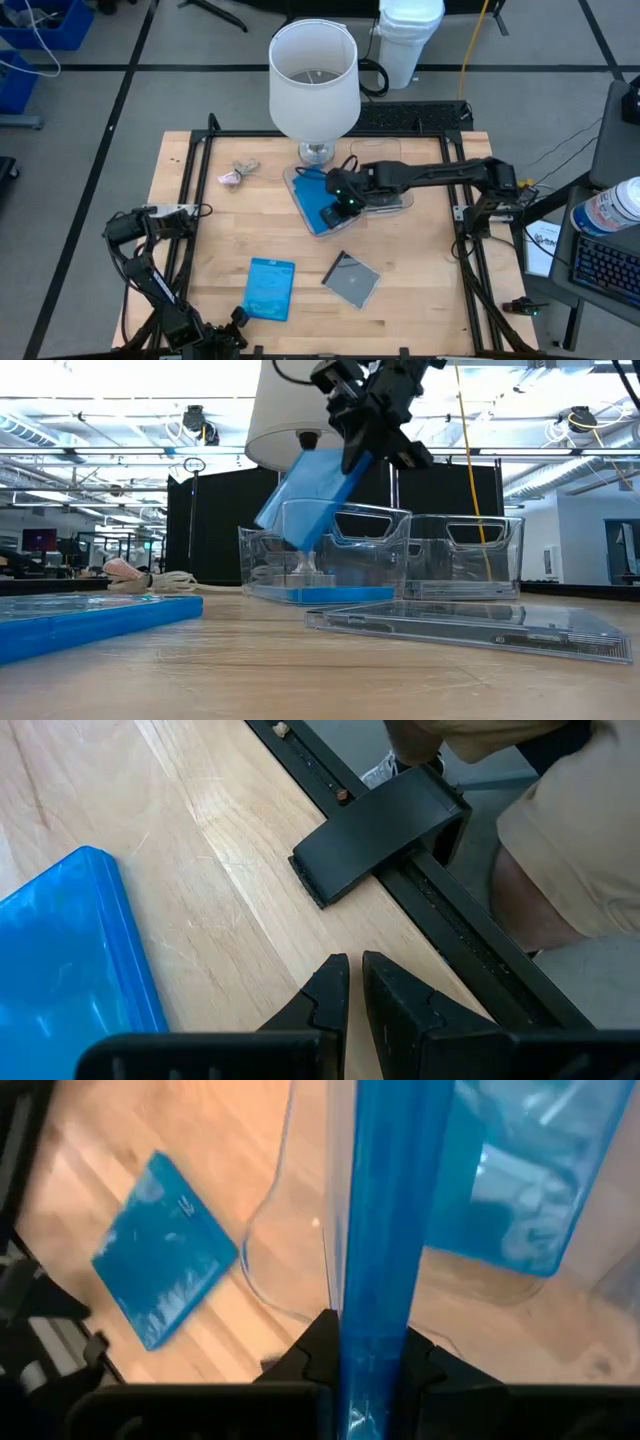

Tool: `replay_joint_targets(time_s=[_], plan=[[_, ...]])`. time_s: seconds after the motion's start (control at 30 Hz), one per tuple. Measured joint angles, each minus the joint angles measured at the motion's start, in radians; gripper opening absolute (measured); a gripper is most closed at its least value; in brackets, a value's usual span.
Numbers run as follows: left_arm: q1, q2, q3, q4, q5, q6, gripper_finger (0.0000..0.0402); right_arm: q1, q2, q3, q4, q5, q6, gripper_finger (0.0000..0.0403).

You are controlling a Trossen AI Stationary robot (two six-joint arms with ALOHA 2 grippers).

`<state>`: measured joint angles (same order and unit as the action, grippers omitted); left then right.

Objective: Pick & place jewel cases by type
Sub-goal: Put the blue cd case into the left transparent bin

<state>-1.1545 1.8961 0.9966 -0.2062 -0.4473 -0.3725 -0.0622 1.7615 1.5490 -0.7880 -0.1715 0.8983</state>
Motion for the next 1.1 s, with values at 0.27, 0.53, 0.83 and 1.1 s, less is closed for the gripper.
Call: replay_joint_targets(time_s=[0.27, 0.53, 0.83, 1.1], plan=[[0.0, 0.0, 0.0, 0.0, 0.0, -0.007, 0.0044, -0.022, 0.035, 0.0, 0.0, -0.046, -0.02, 0.0023], [-0.012, 0.001, 0.0, -0.001, -0.001, -0.05, 0.0044, -0.025, 0.037, -0.034, 0.032, -0.064, -0.005, 0.0043], [-0.024, 0.002, 0.0, -0.001, -0.001, -0.054, 0.0044, -0.026, 0.036, -0.065, 0.036, -0.035, -0.018, 0.0083], [-0.023, 0.002, 0.0, -0.001, -0.007, -0.044, 0.0044, -0.037, 0.036, -0.066, 0.036, -0.015, -0.062, 0.0137]])
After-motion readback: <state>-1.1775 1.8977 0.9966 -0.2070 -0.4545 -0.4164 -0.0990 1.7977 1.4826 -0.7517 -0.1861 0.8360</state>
